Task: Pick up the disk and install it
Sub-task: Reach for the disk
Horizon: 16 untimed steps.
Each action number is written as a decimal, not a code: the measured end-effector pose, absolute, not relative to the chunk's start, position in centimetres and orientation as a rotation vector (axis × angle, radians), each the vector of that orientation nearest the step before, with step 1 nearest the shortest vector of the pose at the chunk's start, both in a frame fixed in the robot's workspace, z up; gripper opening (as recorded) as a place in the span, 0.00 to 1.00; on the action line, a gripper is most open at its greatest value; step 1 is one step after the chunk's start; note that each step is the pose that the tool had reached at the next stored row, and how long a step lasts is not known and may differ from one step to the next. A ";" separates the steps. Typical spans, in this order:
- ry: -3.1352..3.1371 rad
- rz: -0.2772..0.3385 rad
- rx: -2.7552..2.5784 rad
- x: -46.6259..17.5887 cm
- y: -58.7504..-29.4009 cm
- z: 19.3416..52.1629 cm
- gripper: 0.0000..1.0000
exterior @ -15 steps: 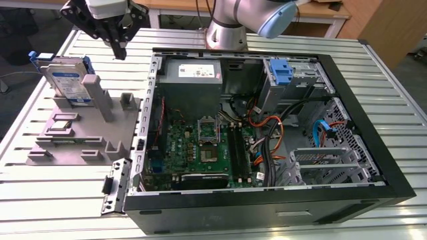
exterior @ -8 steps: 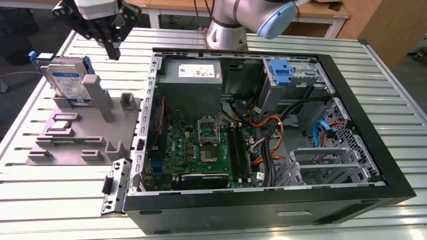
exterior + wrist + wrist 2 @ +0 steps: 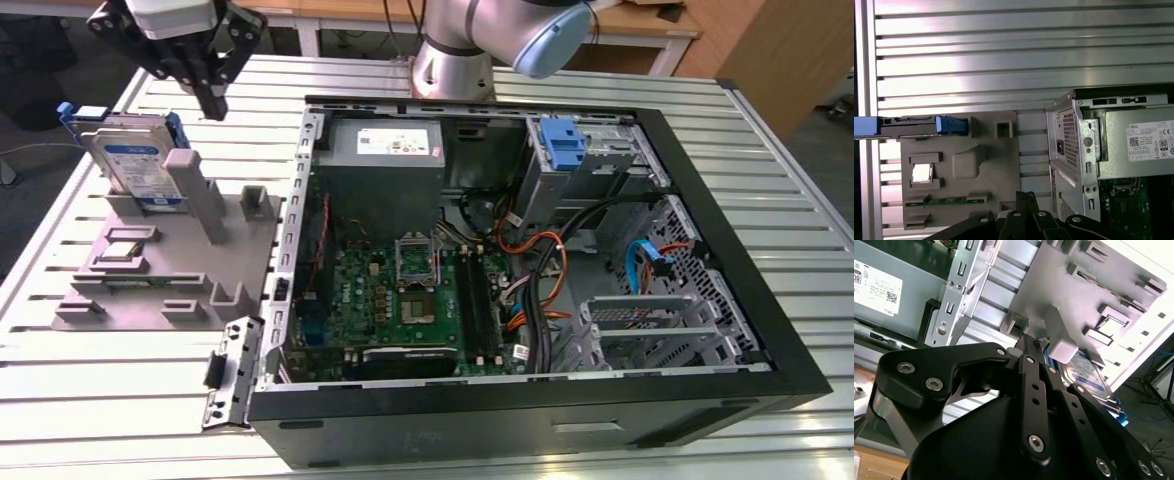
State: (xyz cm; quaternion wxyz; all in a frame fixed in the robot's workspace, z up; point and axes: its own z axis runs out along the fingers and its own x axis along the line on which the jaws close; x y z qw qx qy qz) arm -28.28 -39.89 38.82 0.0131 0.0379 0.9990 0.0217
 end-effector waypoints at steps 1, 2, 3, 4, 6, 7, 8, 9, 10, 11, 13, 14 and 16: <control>3.112 0.068 0.118 -28.5 -39.9 38.8 0.11; 3.112 0.068 0.118 -28.6 -39.9 38.8 0.11; 3.112 0.068 0.118 -28.8 -39.9 38.8 0.11; 3.112 0.068 0.118 -29.0 -39.9 38.8 0.11; 3.112 0.068 0.118 -29.3 -39.9 38.8 0.11; 3.112 0.068 0.118 -29.5 -39.9 38.8 0.11; 3.112 0.068 0.118 -29.7 -39.9 38.8 0.11; 3.112 0.068 0.118 -30.0 -39.9 38.7 0.11; 3.112 0.068 0.118 -30.2 -39.9 38.7 0.11; 3.112 0.068 0.118 -30.5 -39.9 38.7 0.11; 3.112 0.068 0.118 -31.1 -39.9 38.7 0.11; 3.112 0.068 0.118 -31.4 -39.9 38.7 0.11; 3.112 0.068 0.118 -32.0 -39.9 38.6 0.11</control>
